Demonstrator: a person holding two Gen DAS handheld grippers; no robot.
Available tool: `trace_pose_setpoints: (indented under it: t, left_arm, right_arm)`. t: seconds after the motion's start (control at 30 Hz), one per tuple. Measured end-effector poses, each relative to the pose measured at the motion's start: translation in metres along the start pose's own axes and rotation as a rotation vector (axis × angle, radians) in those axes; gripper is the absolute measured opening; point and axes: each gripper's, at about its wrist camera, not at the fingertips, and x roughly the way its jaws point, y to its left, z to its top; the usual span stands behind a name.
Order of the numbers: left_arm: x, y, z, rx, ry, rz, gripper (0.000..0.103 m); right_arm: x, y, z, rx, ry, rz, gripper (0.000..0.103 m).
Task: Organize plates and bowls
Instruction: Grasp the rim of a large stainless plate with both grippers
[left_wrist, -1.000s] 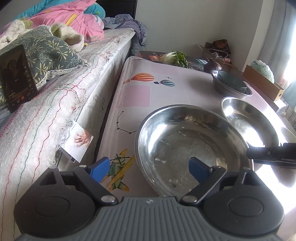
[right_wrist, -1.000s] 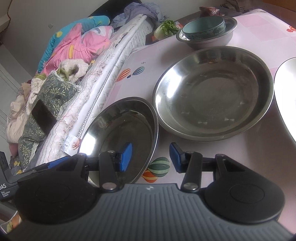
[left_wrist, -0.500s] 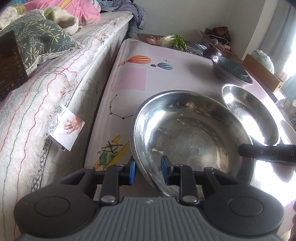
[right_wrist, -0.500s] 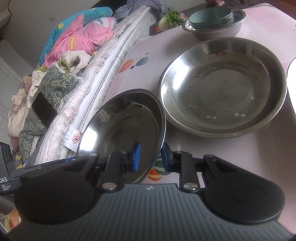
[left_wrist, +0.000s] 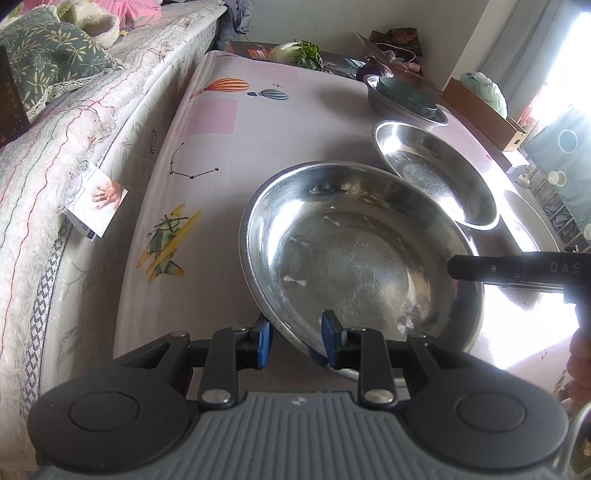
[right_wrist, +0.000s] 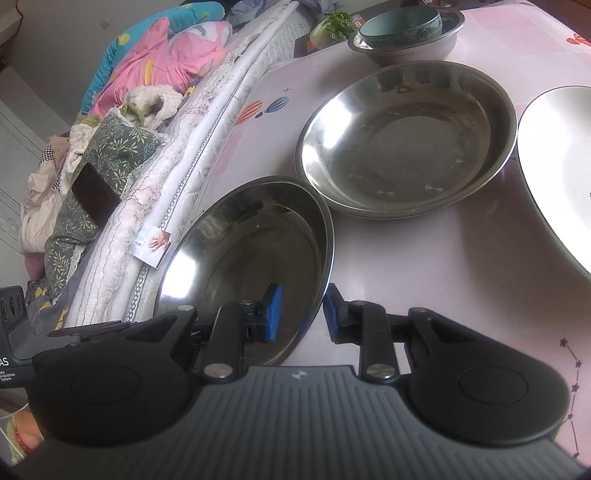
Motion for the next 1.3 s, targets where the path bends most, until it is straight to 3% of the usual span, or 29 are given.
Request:
trace_pose_setpoints:
  t: [0.2, 0.33, 0.47, 0.77, 1.3]
  left_arm:
    - [-0.004, -0.007, -0.008, 0.011, 0.008, -0.012, 0.031]
    - [-0.005, -0.008, -0.006, 0.019, -0.008, 0.009, 0.046]
    - [-0.004, -0.007, -0.002, 0.020, -0.016, 0.028, 0.054]
    - [0.004, -0.005, 0.003, 0.018, -0.026, 0.058, 0.057]
    - [0.019, -0.012, 0.011, 0.040, -0.060, 0.077, 0.055]
  right_arm:
    - [-0.008, -0.009, -0.009, 0.030, -0.008, 0.004, 0.025]
    - [-0.008, -0.011, -0.009, 0.042, -0.025, -0.001, 0.025]
    - [-0.009, -0.012, -0.007, 0.042, -0.036, -0.006, 0.025]
    - [-0.005, -0.011, -0.003, 0.039, -0.045, -0.017, 0.026]
    - [0.007, -0.013, 0.001, 0.054, -0.049, -0.015, 0.026]
